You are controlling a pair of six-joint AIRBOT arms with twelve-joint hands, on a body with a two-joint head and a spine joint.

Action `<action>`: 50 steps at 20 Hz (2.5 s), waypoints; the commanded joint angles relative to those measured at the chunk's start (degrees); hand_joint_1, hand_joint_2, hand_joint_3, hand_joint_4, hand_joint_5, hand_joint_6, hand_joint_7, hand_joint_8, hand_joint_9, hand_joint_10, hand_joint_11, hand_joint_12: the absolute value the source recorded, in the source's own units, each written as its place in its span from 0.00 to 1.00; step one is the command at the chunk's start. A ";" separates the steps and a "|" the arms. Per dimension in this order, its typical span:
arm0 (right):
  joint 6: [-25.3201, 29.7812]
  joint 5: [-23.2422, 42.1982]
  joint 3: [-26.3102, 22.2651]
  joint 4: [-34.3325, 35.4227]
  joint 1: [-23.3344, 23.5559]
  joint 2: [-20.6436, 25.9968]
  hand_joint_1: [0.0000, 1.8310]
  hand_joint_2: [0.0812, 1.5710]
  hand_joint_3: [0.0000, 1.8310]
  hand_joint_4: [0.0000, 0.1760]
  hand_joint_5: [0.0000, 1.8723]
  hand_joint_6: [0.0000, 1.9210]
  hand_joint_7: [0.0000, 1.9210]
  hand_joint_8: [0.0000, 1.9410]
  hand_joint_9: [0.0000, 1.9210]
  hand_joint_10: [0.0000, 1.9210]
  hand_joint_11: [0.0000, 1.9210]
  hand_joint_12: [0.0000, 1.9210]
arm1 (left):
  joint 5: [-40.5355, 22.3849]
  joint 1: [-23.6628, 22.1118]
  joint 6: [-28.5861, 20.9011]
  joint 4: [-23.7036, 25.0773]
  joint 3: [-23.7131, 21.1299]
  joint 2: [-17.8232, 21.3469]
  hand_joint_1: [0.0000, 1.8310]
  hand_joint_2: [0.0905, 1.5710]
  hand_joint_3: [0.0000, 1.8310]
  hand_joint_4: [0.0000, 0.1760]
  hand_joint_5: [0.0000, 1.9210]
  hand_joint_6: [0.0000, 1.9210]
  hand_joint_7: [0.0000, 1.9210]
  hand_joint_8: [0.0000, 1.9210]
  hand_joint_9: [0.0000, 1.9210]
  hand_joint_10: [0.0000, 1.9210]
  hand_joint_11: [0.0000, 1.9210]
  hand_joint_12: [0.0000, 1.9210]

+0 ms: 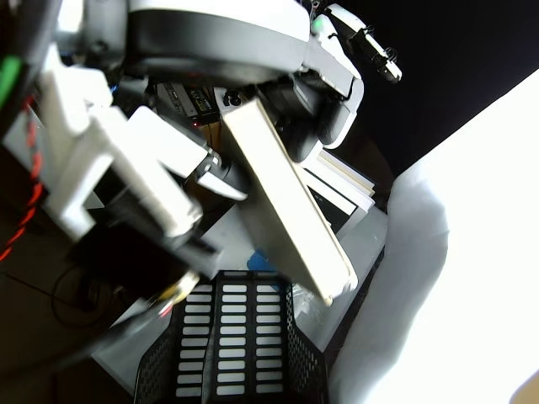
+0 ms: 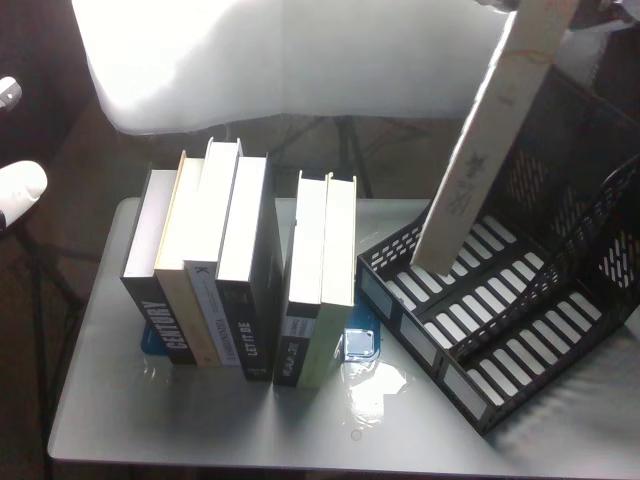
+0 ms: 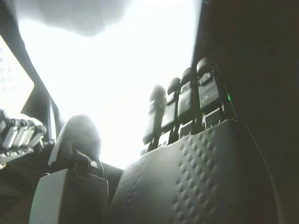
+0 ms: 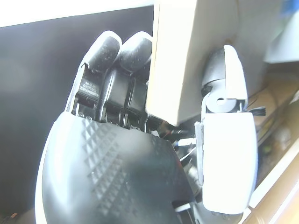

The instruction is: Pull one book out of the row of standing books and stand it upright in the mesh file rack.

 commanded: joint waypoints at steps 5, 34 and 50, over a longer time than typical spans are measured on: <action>-0.51 -4.61 -0.17 1.58 -1.65 0.62 0.63 0.78 0.00 0.00 0.40 0.66 0.39 0.76 0.31 0.81 0.23 1.00 | -6.45 -0.45 -0.25 -0.43 0.00 0.08 0.13 0.88 0.00 0.11 0.05 0.00 0.00 0.00 0.00 0.00 0.00 0.00; -0.51 -20.98 7.34 10.84 -19.28 -8.29 0.58 0.87 0.00 0.01 0.26 0.89 0.31 0.84 0.30 0.81 0.29 0.99 | -5.87 0.44 -0.25 -0.81 0.13 -0.48 0.13 0.86 0.00 0.35 0.05 0.00 0.00 0.00 0.00 0.00 0.00 0.00; 18.02 -20.75 10.82 -19.21 -19.11 -9.89 0.65 0.79 0.00 0.00 0.38 0.65 0.40 0.81 0.42 0.89 0.43 1.00 | -6.09 0.85 -0.25 -1.27 0.09 -0.64 0.13 0.85 0.00 0.37 0.06 0.00 0.00 0.00 0.00 0.00 0.00 0.00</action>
